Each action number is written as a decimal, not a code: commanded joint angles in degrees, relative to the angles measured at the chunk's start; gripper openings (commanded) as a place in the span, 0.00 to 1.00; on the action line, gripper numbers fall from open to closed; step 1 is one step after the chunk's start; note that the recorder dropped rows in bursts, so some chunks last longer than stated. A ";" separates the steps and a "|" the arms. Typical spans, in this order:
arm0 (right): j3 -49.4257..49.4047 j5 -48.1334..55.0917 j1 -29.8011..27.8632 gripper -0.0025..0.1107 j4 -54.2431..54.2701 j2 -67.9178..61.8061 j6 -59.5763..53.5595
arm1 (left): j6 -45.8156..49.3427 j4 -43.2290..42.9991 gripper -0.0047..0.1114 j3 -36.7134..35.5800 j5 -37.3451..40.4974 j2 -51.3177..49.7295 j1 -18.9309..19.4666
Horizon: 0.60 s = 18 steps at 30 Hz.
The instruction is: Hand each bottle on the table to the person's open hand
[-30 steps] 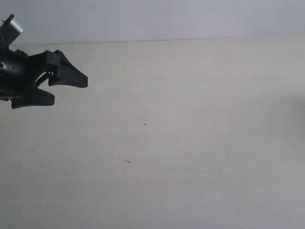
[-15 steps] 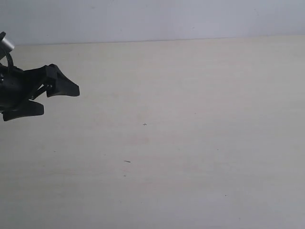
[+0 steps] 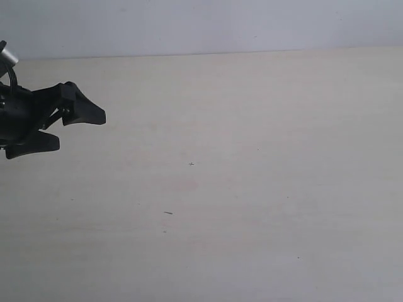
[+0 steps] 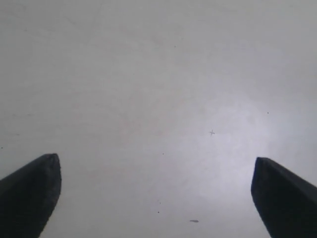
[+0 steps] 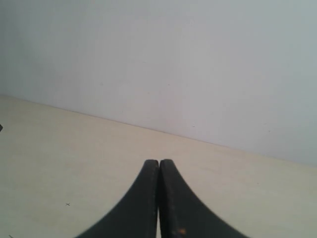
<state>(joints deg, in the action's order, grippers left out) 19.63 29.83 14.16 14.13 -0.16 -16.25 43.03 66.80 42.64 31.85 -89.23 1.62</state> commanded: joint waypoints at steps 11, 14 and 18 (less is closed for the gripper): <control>-0.20 -0.72 -0.18 0.02 0.34 0.16 -0.09 | 1.75 -1.03 0.94 -0.23 -2.34 0.49 0.15; -0.20 -0.72 -0.18 0.02 0.43 0.16 -0.09 | 1.75 -1.14 0.94 -0.23 -2.33 0.49 0.15; -0.20 -0.72 -0.18 0.02 0.43 0.16 -0.09 | 3.05 -0.61 0.91 -0.23 -1.70 0.49 0.15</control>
<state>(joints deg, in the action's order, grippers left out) 19.63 29.83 14.16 14.21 -0.16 -16.25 44.91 65.66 42.64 29.91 -89.23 1.62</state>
